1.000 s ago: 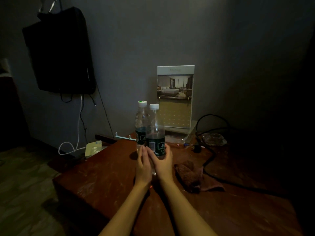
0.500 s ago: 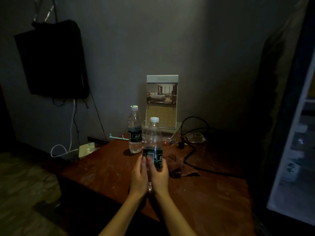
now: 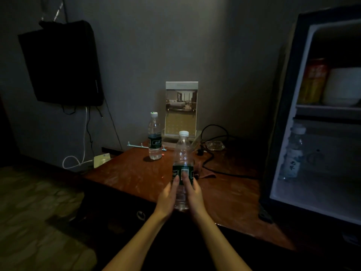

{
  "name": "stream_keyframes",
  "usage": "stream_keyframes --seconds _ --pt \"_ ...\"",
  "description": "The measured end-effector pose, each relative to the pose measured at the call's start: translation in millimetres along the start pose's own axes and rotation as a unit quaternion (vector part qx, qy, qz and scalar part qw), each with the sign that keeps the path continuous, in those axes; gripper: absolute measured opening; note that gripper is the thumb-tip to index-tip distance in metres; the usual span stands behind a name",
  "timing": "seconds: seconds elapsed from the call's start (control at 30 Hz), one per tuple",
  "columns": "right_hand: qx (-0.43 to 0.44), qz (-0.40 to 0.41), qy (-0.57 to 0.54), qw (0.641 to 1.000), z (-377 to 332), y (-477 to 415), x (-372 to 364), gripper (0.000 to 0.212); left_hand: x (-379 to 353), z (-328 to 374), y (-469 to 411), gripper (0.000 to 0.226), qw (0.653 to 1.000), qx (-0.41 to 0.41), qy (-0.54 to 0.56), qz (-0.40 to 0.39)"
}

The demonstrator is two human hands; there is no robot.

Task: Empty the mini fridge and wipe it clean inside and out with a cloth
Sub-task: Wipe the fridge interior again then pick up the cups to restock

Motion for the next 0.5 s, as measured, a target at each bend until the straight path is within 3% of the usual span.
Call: stream_keyframes --seconds 0.07,0.13,0.2,0.27,0.33,0.5 --pt "-0.014 0.002 0.018 1.000 6 5 6 0.118 -3 2 11 0.074 1.000 0.006 0.015 -0.002" --pt "-0.013 -0.001 0.029 0.999 3 18 12 0.112 -9 7 22 0.069 1.000 0.006 0.025 -0.014" --pt "0.000 -0.015 0.032 0.999 -8 36 18 0.082 -14 14 33 0.054 0.999 0.006 0.037 -0.028" --pt "-0.001 -0.044 0.039 0.998 -12 47 23 0.048 -18 14 43 0.054 0.999 0.011 0.036 -0.027" --pt "-0.003 -0.058 0.051 0.997 -14 57 29 0.034 -24 12 51 0.057 0.999 0.011 0.039 -0.025" --pt "0.000 -0.027 0.030 0.999 -14 77 52 0.044 -47 22 69 0.046 0.999 0.002 0.043 -0.029"
Point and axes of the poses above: each hand's wrist, its own y-axis away from the middle knuckle, its own x-axis out of the back of the hand, z = x × y, the point moved 5 cm from there along -y, towards the middle knuckle, and after that the axes turned 9 degrees about -x, right-handed, at the moved point
